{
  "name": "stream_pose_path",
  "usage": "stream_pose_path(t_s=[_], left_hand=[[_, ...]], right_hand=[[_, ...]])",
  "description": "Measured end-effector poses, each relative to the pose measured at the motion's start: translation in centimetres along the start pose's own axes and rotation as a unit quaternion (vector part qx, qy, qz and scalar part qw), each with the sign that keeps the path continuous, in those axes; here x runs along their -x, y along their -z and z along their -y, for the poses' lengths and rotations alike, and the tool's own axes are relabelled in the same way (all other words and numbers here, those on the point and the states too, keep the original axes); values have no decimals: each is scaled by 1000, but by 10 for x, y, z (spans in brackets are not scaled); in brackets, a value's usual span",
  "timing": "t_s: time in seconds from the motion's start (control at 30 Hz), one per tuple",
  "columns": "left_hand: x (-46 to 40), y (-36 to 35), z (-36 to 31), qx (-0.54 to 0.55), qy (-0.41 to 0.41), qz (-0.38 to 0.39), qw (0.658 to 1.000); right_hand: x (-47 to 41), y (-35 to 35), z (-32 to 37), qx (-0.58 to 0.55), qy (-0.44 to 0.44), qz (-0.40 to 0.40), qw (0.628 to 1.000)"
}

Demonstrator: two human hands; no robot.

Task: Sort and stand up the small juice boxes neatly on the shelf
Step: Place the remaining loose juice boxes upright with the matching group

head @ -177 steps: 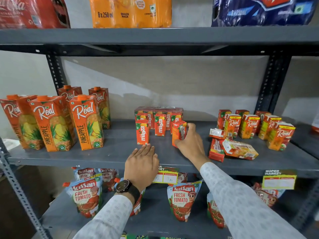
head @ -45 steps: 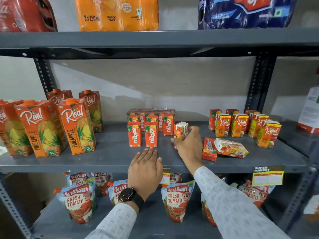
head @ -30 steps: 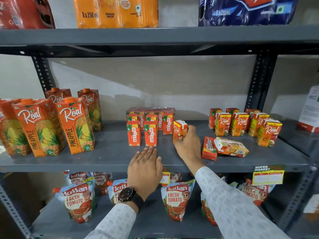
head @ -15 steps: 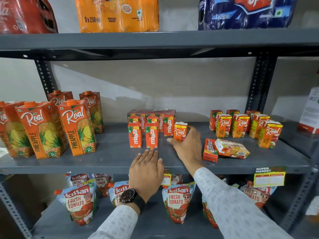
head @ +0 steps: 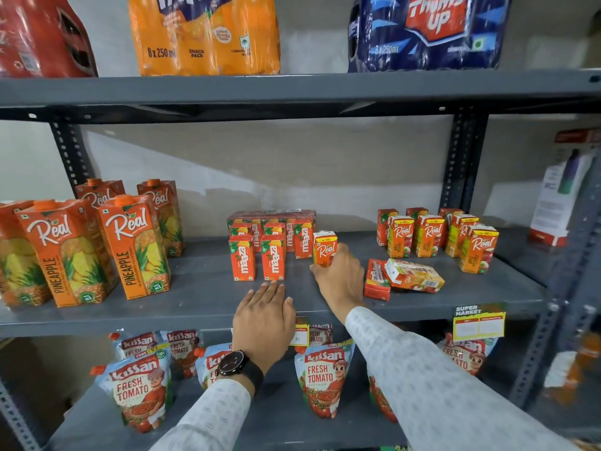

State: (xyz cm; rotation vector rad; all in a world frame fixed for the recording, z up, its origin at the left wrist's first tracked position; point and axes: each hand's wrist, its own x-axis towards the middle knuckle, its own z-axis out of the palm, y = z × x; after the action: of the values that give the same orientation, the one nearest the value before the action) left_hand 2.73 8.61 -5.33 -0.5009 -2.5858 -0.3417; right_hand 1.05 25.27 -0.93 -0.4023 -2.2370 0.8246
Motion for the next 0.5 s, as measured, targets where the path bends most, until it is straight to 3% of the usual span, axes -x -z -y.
stream_pose_path(t_s=[0.13,0.27,0.4,0.5], left_hand=[[1,-1,2,3,-2,-3,1000],[1,-3,2,8,1,-8,1000],[0,-5,3,4,5,-3,1000],[-1,-5,2,3,9,-1,1000]], right_hand=[[-7,14,17,-34,52,-27,998],[-38,63,26,-60,85,-102,989],[-77,116,-23,-23,3,-156,988],[-88,141,-69,-2,-60,-149,987]])
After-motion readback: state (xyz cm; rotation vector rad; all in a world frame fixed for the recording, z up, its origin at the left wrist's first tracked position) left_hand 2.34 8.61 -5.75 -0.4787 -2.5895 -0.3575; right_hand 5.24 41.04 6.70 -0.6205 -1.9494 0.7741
